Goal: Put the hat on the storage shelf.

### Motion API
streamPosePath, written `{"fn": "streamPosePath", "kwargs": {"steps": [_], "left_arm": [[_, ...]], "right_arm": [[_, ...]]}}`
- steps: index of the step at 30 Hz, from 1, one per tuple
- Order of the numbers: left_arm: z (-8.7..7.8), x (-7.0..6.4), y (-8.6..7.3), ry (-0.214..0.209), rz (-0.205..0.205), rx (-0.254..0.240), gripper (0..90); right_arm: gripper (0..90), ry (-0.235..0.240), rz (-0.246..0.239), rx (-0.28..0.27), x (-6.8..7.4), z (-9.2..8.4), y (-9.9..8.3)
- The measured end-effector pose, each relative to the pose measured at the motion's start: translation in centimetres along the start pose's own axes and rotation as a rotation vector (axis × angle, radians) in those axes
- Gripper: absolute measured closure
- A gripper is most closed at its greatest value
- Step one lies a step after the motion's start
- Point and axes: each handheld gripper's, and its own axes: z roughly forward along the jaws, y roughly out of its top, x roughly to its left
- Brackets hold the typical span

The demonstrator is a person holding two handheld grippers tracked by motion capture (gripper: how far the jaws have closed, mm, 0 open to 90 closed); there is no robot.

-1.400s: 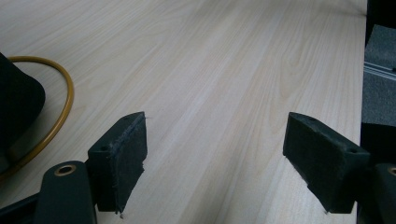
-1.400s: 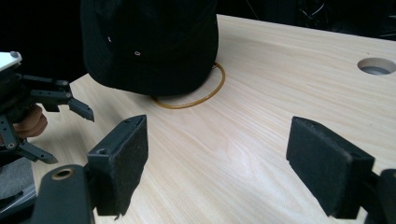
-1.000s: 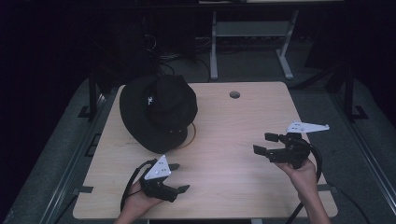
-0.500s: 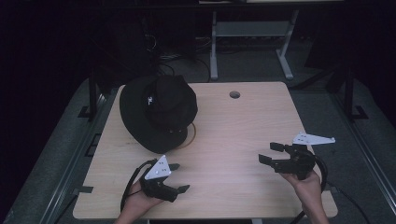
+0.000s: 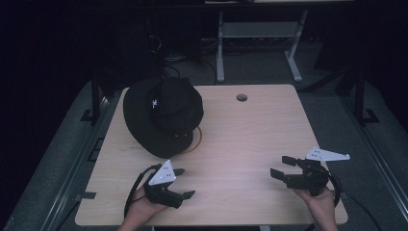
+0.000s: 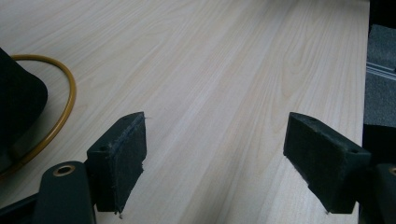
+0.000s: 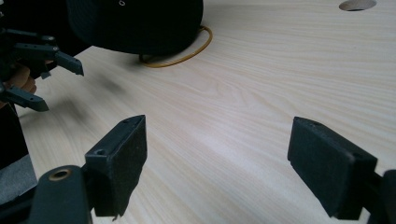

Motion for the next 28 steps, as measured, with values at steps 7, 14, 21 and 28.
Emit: {"fn": "streamPosePath", "kwargs": {"steps": [7, 14, 21, 28], "left_arm": [[0.0, 0.0, 0.0, 0.0, 0.0, 0.001, 20.9], [0.0, 0.1, -0.1, 0.003, -0.003, 0.002, 20.7], [-0.1, 0.2, -0.1, -0.005, -0.008, -0.002, 20.7], [-0.1, 0.0, 0.0, -0.002, -0.014, -0.011, 20.7]], "right_arm": [[19.6, -0.003, 0.01, -0.015, 0.0, -0.6, -1.2], [19.6, -0.01, 0.013, -0.005, 0.2, -1.0, -2.9], [19.1, -0.027, 0.011, -0.007, 1.0, -1.7, -4.2], [18.3, -0.032, -0.025, -0.03, 2.6, -1.6, -5.4]]}}
